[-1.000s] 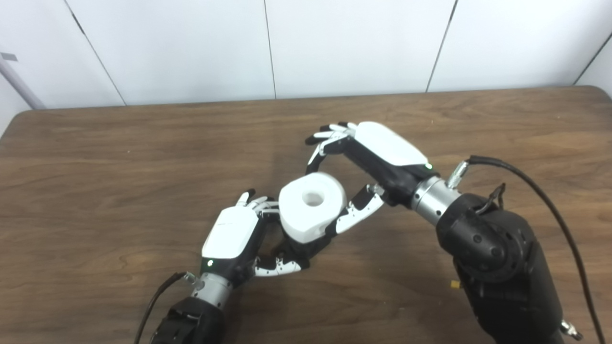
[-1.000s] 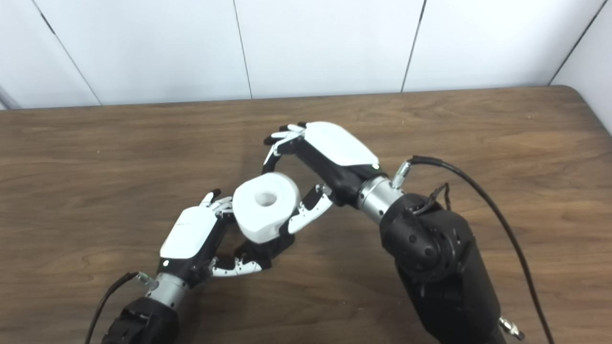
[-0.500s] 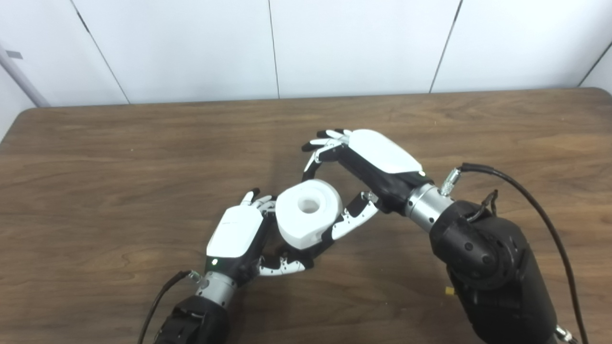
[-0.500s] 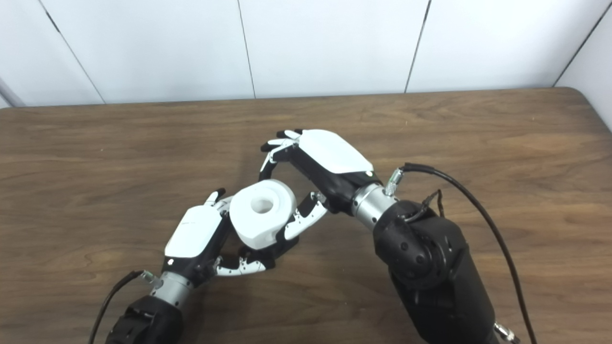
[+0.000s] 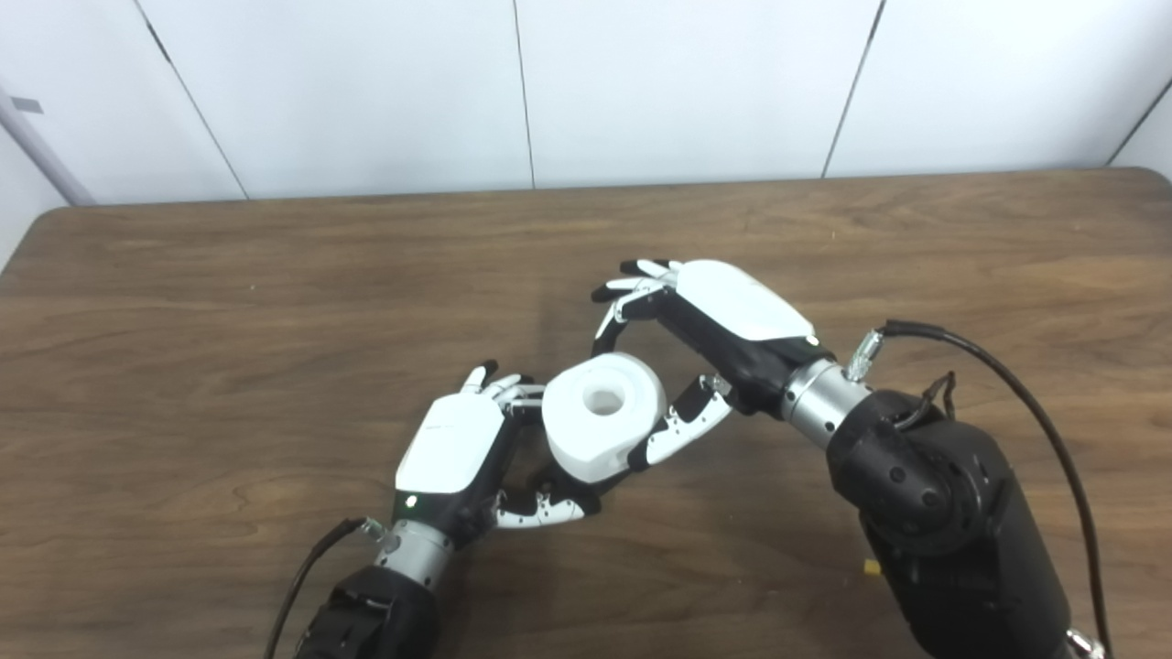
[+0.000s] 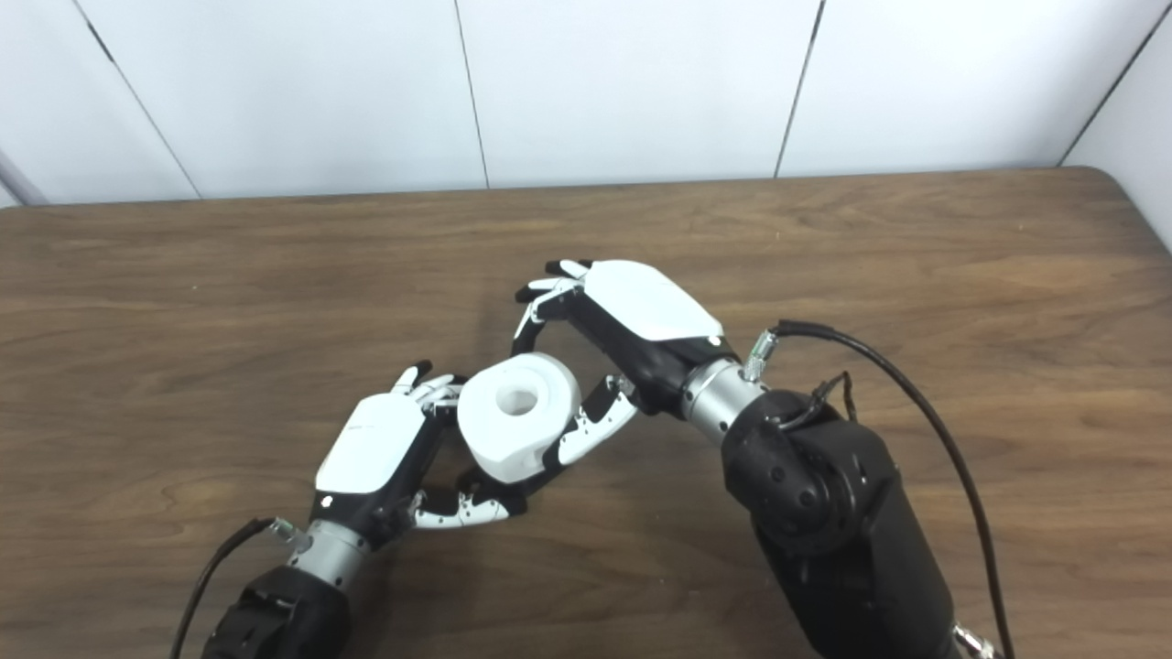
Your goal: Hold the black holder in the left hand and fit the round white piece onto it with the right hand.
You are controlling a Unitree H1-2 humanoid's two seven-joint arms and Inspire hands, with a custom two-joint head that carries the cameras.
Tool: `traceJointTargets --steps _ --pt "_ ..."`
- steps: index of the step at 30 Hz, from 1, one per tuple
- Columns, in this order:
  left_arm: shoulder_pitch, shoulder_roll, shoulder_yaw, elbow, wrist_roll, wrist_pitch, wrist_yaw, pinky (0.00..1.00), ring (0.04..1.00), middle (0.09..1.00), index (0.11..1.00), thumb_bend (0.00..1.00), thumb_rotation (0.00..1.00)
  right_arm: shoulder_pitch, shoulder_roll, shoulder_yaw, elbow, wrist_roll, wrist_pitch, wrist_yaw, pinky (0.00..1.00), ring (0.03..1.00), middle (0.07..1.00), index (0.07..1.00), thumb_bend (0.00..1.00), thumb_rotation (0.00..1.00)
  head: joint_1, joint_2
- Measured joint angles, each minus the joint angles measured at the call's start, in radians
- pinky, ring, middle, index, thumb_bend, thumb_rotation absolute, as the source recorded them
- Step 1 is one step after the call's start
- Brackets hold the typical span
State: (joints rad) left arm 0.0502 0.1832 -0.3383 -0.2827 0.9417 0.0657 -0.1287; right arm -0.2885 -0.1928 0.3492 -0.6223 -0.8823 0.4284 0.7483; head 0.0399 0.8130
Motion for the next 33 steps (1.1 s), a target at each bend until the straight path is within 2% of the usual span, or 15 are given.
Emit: traceJointTargets --steps 21,33 --pt "-0.005 -0.007 -0.006 0.006 0.003 0.000 0.003 1.00 0.879 0.791 0.486 0.52 0.05 0.000 0.029 0.001 0.000 0.003 0.000 -0.002 1.00 0.967 0.860 0.482 0.53 0.14 0.015 0.000" --pt "-0.008 -0.007 -0.007 0.007 0.005 0.002 0.002 1.00 0.877 0.792 0.486 0.52 0.05 0.011 -0.004 0.000 0.011 0.009 -0.010 -0.005 1.00 0.961 0.859 0.482 0.53 0.14 0.014 0.012"
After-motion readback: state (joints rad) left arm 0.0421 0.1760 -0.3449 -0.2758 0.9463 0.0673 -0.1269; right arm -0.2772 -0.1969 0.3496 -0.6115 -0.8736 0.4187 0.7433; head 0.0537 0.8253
